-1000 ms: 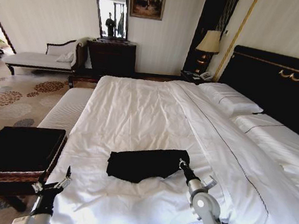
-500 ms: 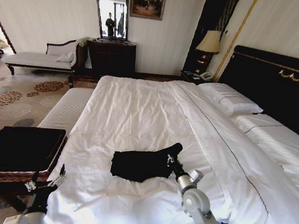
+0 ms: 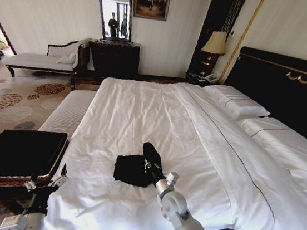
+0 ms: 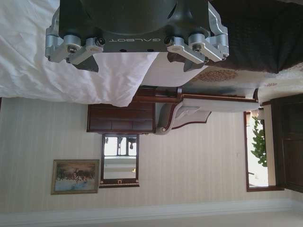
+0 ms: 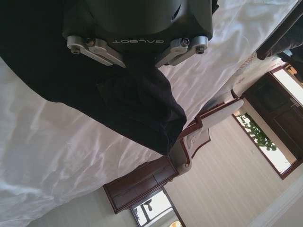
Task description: Fold the clothes on the bed and place them into the basket.
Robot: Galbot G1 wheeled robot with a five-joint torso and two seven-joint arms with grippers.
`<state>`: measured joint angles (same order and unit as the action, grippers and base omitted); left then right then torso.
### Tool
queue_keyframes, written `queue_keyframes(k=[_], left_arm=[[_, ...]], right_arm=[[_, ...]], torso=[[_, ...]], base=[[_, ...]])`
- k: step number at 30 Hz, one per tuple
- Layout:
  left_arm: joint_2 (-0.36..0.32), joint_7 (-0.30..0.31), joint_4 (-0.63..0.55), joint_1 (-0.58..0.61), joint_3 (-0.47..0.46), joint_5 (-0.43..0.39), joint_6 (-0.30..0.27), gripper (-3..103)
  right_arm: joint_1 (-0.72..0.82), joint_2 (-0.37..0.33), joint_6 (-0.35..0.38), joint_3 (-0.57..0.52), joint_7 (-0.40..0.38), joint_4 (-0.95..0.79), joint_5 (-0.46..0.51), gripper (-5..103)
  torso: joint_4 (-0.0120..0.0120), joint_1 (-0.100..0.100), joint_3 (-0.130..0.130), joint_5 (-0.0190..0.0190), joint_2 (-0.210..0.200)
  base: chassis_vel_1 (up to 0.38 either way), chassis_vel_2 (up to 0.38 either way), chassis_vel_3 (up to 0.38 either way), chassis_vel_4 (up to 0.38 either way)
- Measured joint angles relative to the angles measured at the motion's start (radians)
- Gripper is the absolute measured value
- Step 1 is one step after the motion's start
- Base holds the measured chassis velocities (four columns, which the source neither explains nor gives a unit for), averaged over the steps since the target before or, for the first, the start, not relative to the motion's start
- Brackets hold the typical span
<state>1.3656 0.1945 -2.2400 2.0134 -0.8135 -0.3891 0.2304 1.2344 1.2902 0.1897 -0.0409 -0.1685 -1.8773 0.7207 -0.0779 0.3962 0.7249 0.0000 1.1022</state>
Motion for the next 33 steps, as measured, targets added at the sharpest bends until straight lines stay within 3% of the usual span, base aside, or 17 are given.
queue_keyframes(k=[20,30,33], left_arm=[[0.003,0.002,0.007,0.001,-0.011,-0.012,0.001,100],[0.004,0.001,0.019,0.001,-0.012,-0.022,0.008,100],[0.007,0.000,0.021,0.002,-0.007,-0.020,0.010,100]], right_arm=[[-0.026,0.055,-0.011,0.114,0.006,0.087,-0.073,2],[-0.056,0.088,-0.057,0.125,0.011,0.195,-0.124,-1],[-0.057,0.096,-0.065,0.130,0.010,0.195,-0.134,8]], torso=[[0.0001,0.000,0.000,-0.0001,0.000],[0.0001,0.000,0.000,0.0000,0.000],[0.0001,0.000,0.000,-0.0001,0.000]], base=[[0.000,0.000,0.000,0.000],[0.000,0.000,0.000,0.000],[0.000,0.000,0.000,0.000]])
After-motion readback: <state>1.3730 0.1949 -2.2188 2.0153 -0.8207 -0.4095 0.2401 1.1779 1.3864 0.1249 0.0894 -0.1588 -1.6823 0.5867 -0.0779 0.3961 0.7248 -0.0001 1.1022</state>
